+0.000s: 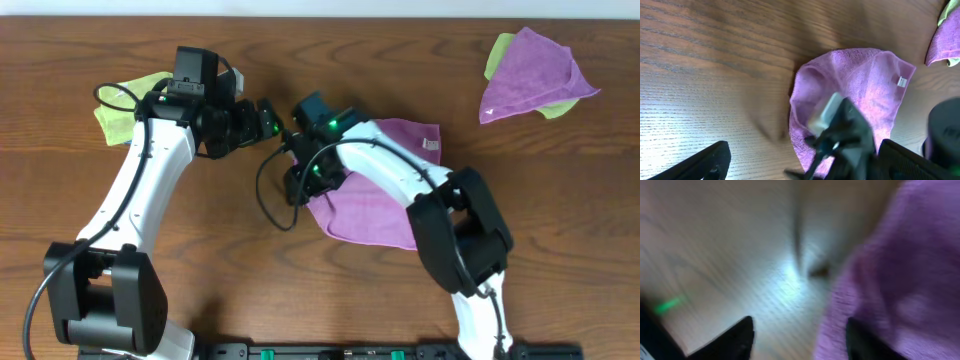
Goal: Fold the cloth
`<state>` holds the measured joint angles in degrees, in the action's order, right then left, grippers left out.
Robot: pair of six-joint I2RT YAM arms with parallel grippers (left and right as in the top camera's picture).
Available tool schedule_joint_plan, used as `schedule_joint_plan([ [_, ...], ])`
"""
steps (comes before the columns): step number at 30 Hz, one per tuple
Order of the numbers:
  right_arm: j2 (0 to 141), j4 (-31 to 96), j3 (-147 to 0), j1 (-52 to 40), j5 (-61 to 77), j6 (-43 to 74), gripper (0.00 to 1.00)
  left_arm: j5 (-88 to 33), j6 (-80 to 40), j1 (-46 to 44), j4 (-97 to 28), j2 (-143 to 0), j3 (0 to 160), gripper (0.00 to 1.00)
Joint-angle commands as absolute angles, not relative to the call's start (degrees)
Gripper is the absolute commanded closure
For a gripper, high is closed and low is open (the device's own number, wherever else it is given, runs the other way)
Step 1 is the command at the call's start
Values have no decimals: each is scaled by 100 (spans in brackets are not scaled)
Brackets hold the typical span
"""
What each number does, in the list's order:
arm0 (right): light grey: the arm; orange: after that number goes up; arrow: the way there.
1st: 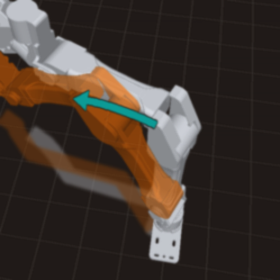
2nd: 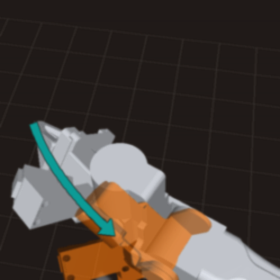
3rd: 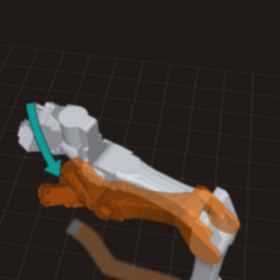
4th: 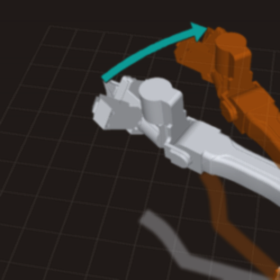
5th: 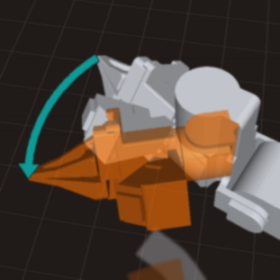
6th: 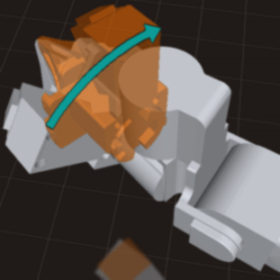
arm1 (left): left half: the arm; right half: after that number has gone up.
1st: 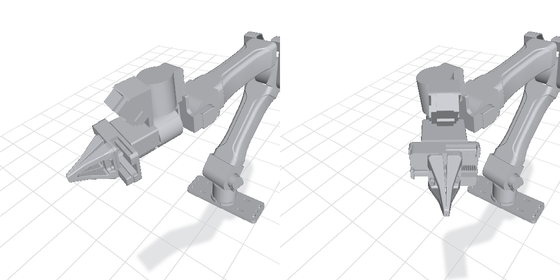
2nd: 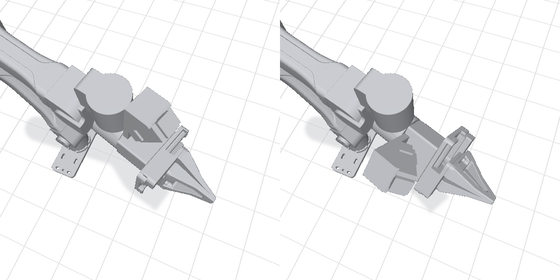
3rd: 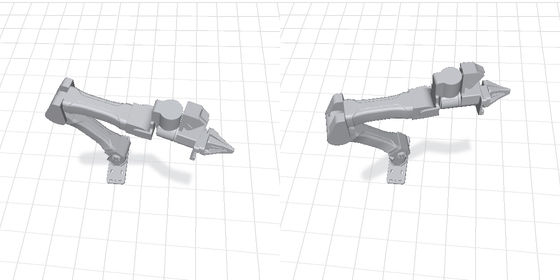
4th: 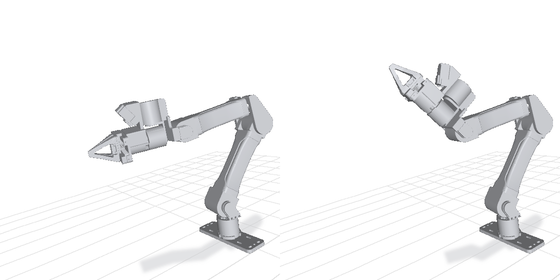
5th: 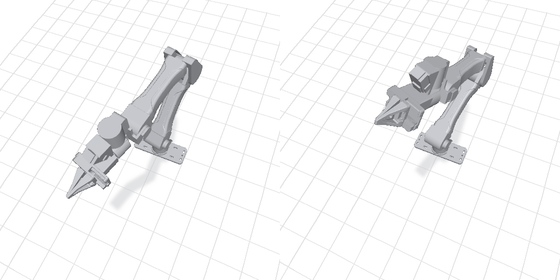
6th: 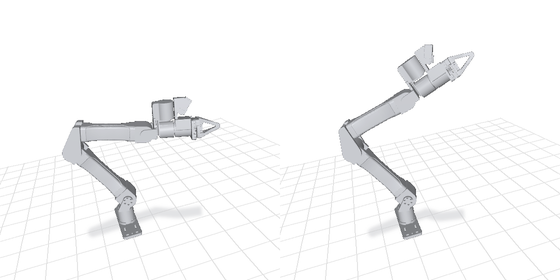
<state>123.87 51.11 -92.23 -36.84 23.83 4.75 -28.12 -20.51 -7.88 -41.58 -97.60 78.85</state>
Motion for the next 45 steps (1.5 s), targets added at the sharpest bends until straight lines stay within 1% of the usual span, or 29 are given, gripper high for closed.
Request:
schedule_joint_plan([
  [1, 12213, 5037, -9205, -3743, 2443, 513, 22, -2812, -1927, -729, -4169, -9660, 8001, 5],
  [2, 12213, 5017, -9212, -3728, 2421, 515, 17, -2812, -1927, -714, -4171, -9660, 8001, 5],
  [3, 12213, 5004, -9218, -3697, 2392, 515, 15, -2812, -1927, -696, -4174, -9660, 8001, 5],
  [7, 12180, 4978, -9231, -3479, 2375, 513, 11, -2814, -1922, -563, -4176, -9640, 8036, 5],
  [13, 11942, 4757, -9260, -3026, 2379, 578, 11, -2814, -1828, -362, -4178, -9476, 8195, 5],
  [19, 11830, 4659, -9258, -2558, 2379, 1378, 10, -2808, -1774, -301, -4217, -9362, 8197, 5],
  [22, 11830, 4469, -9255, -2397, 2377, 1487, 10, -2808, -1772, -301, -4217, -9362, 8197, 4],
  [32, 12158, 3830, -9247, -2261, 1844, 1962, 11, -2794, -1706, -301, -4239, -9362, 8197, 5],
  [45, 12387, 3833, -9244, -1970, 1472, 2143, 12, -2766, -1538, -301, -4438, -9362, 8197, 5],
])
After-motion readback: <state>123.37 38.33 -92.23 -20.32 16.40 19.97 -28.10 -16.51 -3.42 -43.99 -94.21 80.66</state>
